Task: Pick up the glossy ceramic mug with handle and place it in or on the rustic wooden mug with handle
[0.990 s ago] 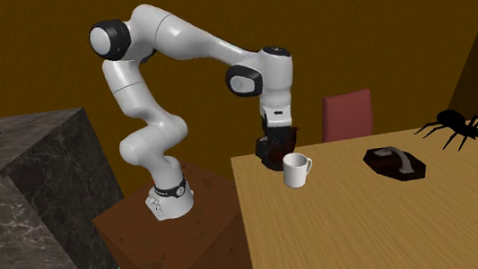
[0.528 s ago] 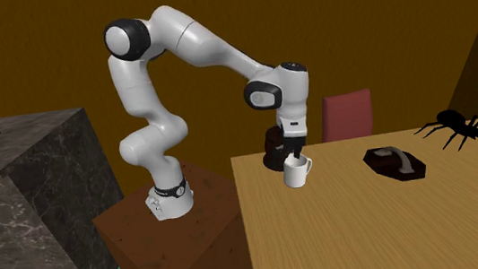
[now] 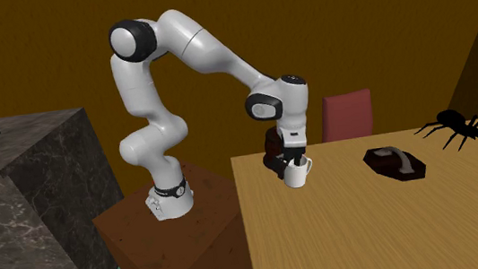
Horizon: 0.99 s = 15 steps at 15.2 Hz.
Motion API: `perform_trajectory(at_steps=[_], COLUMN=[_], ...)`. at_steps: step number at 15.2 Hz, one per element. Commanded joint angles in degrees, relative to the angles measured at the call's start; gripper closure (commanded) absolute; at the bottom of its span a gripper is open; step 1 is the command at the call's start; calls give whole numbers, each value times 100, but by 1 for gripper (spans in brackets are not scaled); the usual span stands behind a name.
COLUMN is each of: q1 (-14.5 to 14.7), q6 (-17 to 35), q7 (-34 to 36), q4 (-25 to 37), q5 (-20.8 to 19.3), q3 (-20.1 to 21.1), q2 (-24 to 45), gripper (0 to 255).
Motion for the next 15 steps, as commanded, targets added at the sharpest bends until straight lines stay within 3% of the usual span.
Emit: perform_trajectory(at_steps=[1,5,6,15], q1=[1,1,1,1], q6=[25,25,25,25], q7=[11,11,11,11], q4=[-2,-2,-2,-2], q5=[-9,-9,-9,-9], q3=[6,6,6,6], q2=[22,22,22,22], gripper=[0,0,255,255])
